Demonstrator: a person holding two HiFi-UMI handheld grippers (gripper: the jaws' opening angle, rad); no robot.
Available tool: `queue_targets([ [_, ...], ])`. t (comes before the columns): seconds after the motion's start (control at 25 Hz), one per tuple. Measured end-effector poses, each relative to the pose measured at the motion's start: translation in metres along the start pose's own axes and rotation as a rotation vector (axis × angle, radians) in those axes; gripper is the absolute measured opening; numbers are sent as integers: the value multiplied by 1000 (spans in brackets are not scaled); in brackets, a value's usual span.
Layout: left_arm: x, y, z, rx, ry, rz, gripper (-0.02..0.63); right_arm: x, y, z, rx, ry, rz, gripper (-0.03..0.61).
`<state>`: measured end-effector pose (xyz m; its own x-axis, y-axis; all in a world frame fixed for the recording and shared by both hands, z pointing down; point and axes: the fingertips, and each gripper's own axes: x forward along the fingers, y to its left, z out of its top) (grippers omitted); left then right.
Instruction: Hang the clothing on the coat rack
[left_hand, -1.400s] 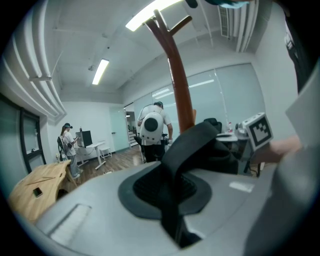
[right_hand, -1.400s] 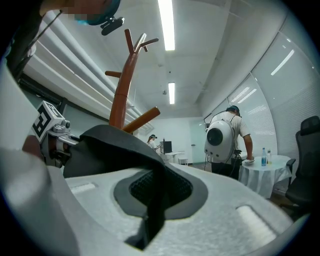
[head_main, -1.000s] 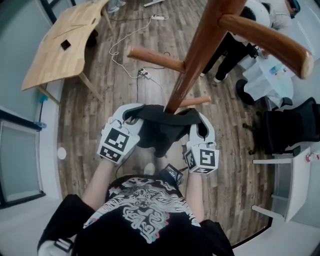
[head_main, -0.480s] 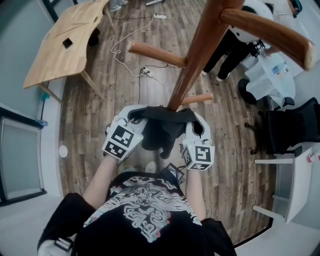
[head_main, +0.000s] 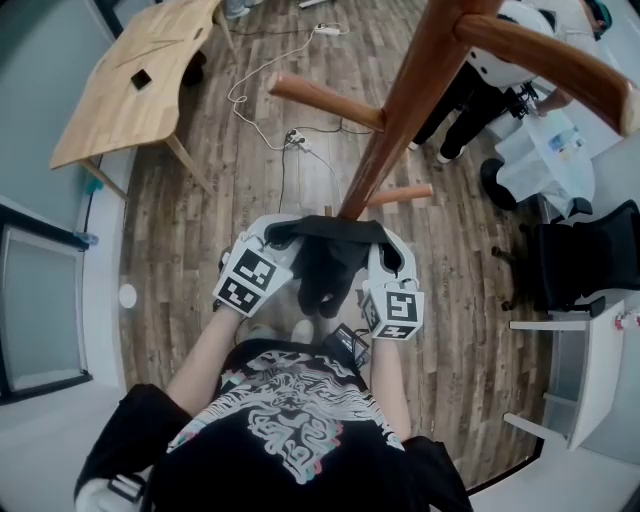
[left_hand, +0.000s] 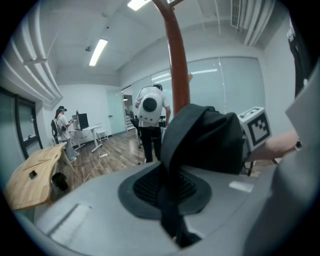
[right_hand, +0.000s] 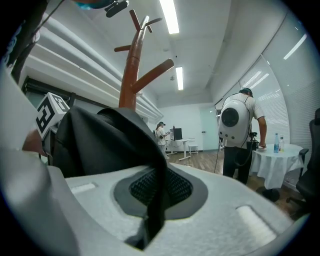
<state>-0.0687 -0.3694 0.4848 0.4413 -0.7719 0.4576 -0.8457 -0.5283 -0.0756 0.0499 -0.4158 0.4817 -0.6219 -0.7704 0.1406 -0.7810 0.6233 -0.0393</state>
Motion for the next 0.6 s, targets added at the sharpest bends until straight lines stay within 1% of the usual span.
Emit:
queue_targets([
  [0.16,4,-8,-6,-30,15,-20,7,-6,-7,-2,19,5,-5,14],
  [0.32,7,-13,-11,-42,19,-33,6,-8,-8,-5,19,-4,-9,14],
  [0.6,15,-35,-27,-36,58,-81,6,-11,7,-21,12,28,17,14],
])
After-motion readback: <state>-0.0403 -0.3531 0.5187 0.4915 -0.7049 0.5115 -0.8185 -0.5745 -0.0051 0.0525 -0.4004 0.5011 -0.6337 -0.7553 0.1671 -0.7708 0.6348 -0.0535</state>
